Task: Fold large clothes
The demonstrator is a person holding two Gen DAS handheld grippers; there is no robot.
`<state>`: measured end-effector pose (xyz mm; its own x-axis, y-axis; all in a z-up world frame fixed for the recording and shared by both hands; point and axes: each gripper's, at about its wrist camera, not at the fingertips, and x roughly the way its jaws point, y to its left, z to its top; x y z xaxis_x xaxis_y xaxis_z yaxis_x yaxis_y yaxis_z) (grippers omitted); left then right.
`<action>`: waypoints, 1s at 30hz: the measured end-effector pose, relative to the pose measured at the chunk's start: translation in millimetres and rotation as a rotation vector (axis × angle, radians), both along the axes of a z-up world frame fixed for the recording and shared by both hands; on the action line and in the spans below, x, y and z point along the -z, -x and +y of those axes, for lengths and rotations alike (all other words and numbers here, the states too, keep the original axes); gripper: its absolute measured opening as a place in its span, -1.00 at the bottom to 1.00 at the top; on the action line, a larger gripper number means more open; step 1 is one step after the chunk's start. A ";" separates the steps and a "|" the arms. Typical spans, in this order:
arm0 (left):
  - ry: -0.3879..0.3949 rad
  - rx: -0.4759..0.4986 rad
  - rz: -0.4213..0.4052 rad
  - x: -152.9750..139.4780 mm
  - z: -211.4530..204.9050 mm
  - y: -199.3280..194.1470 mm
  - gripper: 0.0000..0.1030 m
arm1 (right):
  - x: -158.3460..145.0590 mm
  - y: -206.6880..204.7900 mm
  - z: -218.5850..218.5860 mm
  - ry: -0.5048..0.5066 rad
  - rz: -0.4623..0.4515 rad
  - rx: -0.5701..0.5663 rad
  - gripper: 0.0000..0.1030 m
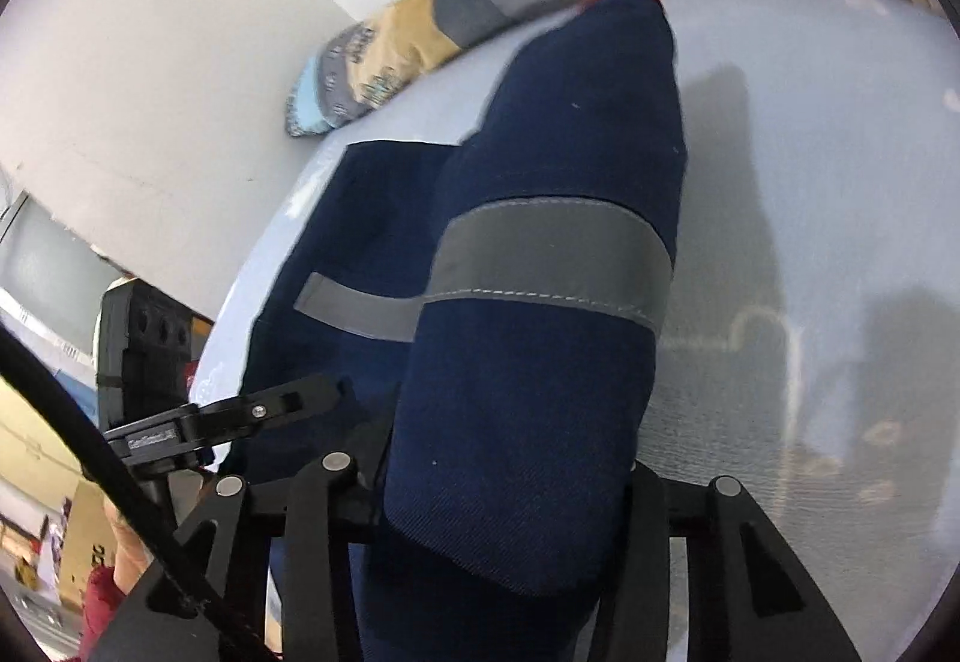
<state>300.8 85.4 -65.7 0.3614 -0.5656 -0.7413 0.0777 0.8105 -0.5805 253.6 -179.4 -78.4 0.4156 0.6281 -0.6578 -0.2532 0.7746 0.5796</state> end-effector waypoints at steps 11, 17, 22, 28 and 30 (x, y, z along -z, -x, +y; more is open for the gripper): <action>0.031 0.145 -0.102 -51.8 -66.3 53.4 0.26 | -54.3 63.6 -60.4 0.054 -0.101 0.004 -0.13; -0.009 0.187 -0.088 -35.9 -124.8 100.0 0.26 | -32.9 106.0 -121.5 0.050 -0.051 0.038 -0.13; -0.246 0.146 -0.083 2.9 -154.5 123.7 0.43 | 21.5 98.0 -158.2 0.100 0.131 0.091 0.13; -0.231 0.083 -0.116 -21.4 -121.4 133.3 0.50 | -4.8 95.8 -197.6 0.103 0.161 0.272 0.29; -0.257 0.040 -0.184 -36.8 -112.2 138.1 0.52 | -31.9 99.1 -198.5 0.238 0.036 0.311 0.31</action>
<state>162.6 -26.8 -28.9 0.4840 -0.3843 -0.7862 0.1971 0.9232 -0.3299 154.6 -377.9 -46.5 0.5361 0.3043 -0.7874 0.0317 0.9248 0.3790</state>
